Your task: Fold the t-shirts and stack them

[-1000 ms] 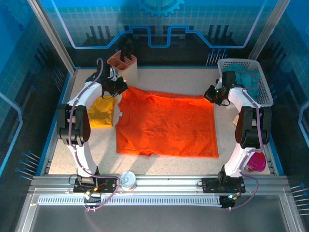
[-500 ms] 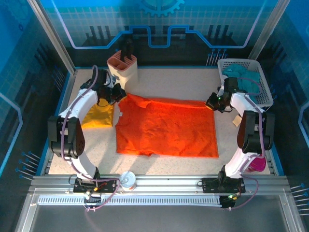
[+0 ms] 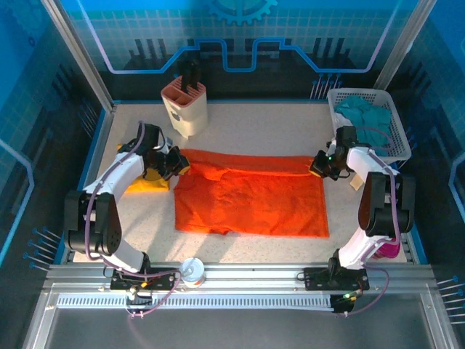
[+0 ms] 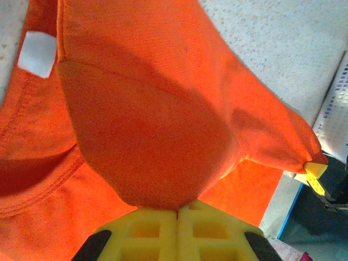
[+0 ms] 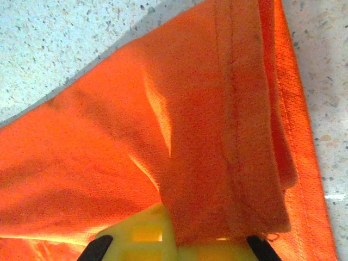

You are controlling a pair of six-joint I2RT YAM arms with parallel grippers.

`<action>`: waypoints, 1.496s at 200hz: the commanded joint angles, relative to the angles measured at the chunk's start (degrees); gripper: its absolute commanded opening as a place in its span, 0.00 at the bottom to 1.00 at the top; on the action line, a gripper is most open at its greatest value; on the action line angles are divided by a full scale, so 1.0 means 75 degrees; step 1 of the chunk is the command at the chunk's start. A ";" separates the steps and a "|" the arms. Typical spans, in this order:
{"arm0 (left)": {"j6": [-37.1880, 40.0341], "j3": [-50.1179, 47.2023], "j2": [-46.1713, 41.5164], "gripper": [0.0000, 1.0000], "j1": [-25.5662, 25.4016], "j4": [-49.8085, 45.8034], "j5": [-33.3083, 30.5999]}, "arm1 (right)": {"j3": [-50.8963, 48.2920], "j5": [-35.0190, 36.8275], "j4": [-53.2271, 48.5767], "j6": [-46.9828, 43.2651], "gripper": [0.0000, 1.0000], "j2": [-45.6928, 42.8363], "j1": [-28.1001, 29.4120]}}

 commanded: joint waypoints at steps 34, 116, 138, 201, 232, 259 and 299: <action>-0.0258 -0.0841 -0.0145 0.00 -0.0011 0.0293 0.0314 | -0.0369 0.0330 -0.0055 -0.0245 0.00 -0.0021 0.0060; 0.0413 -0.0713 -0.0220 0.36 0.0031 -0.0677 -0.0540 | -0.0207 0.0207 -0.0319 -0.0411 0.48 -0.0097 0.0210; 0.0745 -0.0275 -0.0460 0.43 0.0232 -0.1258 -0.1107 | -0.0052 0.0266 -0.0520 -0.0447 0.71 -0.0441 0.0343; 0.0412 0.1241 0.0194 0.43 0.0012 -0.0875 -0.0517 | 0.0606 0.0571 -0.0493 -0.0369 0.87 -0.0767 0.0747; 0.0239 0.1779 0.1177 0.43 -0.0203 -0.0363 -0.0006 | 0.0649 0.0545 0.0080 -0.0127 0.81 -0.0260 0.0870; 0.0254 0.2332 0.2290 0.40 -0.0209 -0.0213 0.0285 | 0.0692 0.0420 0.0437 0.0013 0.78 0.0252 0.0891; 0.0640 0.2956 0.3671 0.36 0.0100 -0.0582 0.0256 | 0.0740 0.0545 0.0627 -0.0072 0.77 0.0891 0.0836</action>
